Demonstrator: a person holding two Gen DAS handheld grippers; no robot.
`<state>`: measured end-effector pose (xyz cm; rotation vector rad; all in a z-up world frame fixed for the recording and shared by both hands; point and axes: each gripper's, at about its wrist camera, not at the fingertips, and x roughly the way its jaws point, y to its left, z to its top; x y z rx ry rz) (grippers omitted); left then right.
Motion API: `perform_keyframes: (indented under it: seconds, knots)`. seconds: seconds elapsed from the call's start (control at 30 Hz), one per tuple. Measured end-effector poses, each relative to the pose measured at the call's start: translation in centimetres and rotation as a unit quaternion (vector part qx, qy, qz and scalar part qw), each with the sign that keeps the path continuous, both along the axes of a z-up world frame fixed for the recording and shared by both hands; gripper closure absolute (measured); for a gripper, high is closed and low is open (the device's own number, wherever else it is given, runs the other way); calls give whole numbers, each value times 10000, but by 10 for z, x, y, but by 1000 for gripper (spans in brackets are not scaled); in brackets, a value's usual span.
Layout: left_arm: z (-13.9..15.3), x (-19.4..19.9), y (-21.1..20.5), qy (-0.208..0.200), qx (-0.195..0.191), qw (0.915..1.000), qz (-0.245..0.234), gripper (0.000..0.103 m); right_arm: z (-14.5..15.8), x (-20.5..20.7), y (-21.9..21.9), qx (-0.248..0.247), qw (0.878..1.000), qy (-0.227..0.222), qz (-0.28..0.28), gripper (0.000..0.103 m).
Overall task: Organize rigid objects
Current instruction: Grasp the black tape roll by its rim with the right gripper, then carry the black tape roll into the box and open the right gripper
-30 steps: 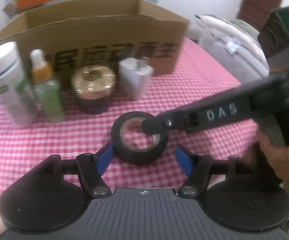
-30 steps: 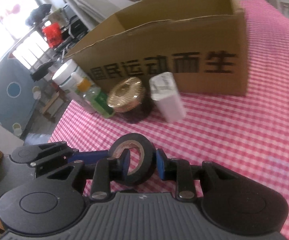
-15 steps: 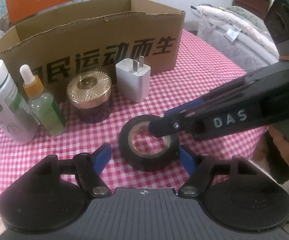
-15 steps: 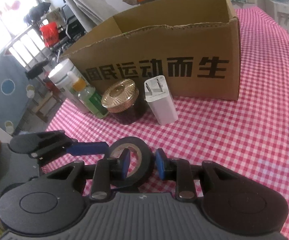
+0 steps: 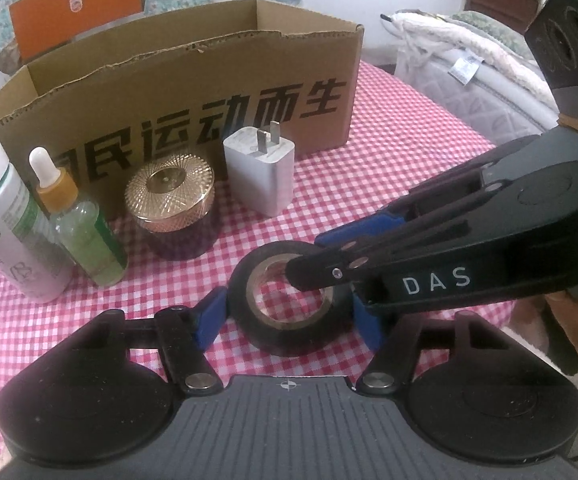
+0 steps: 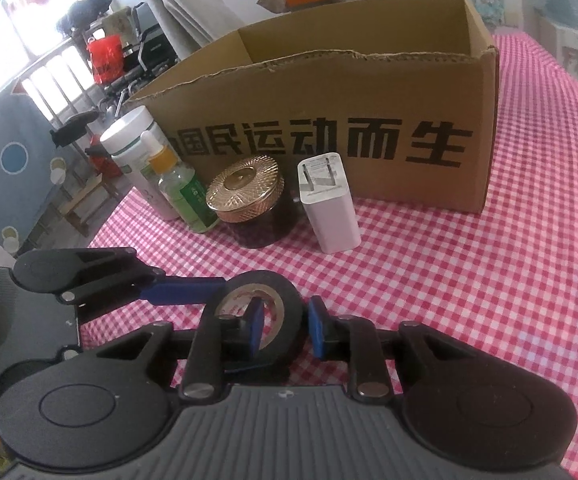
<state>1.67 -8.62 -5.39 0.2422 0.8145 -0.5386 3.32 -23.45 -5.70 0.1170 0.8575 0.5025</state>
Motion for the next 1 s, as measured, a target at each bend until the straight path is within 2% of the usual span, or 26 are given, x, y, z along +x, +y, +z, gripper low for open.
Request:
perform_keyframes:
  seconds: [0.2,0.37,0.6,0.73,0.87,1.0]
  knots:
    - [3,-5,2,-85,-78,9999,51,37,4,-3,-2,39,10000,-36,4,80]
    - [24,-11,4,-413,-119,9990,85,37,24,-11,-4,75,9995,-313,35,80]
    - [77,-7,2,-1203,-142,9924,201,37,86,-9,-6,8,9933,-1138,189,80]
    - [108,12,-2,-1501,-289,9877,320,37,124,10,-9,-54,9879,-1523,288,80]
    - [130,45,-6,-1510,-458,9864,467,37,150,47,-12,-118,9871,-1551,390,80]
    - [135,92,-6,-1049,-692,9899,663,37,161,103,-12,-219,9915,-1169,536,79]
